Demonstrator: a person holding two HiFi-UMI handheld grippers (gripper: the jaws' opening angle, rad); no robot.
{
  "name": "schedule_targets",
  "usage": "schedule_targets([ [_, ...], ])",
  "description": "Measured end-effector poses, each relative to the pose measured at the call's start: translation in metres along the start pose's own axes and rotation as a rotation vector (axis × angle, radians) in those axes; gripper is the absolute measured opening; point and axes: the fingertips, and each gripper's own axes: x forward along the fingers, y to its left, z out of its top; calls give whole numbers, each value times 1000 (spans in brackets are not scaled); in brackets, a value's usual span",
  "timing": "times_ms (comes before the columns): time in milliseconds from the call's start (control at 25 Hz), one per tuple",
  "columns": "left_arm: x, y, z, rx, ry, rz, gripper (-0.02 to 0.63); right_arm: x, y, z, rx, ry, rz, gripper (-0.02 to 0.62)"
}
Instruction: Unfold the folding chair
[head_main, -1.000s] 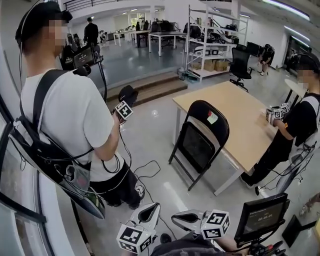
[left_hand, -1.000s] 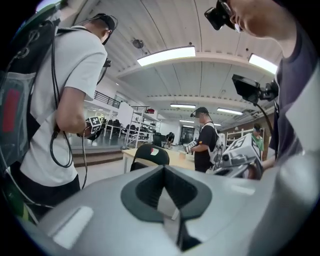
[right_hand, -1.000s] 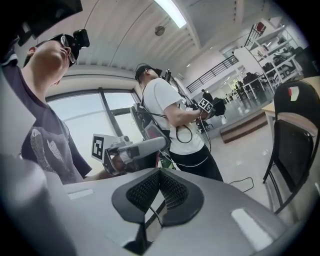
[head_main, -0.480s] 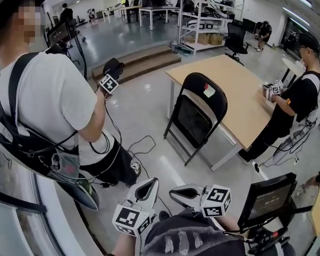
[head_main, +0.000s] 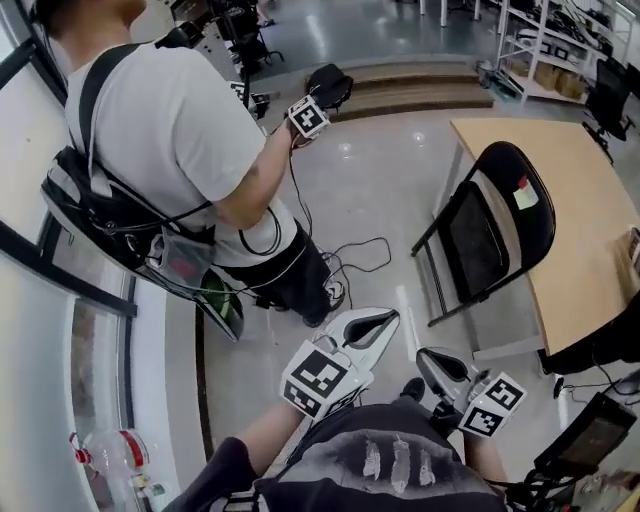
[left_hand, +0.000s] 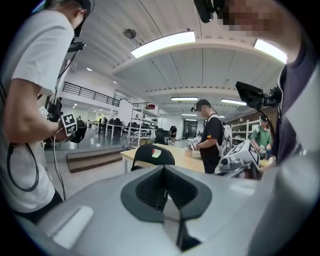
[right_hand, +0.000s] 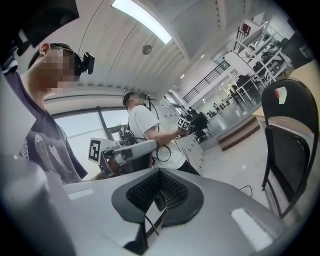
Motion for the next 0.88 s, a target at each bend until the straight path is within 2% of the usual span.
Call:
schedule_targets([
  [280,64,-21,14,5,52,104,0,-43,-65,20,29,9,86,2],
  [520,96,-28,21,-2,70,210,0,-57,-97,48,15,57,174,2],
  [640,104,-33,22,23,95,213,0,-63,-103,56,-9,60,168,2],
  [800,125,-34,18,12,112,194,0,-68,-119,59,21,39,150,2],
  [880,135,-30,18,40,121,191,0,-65,-128,59,24,38,147,2],
])
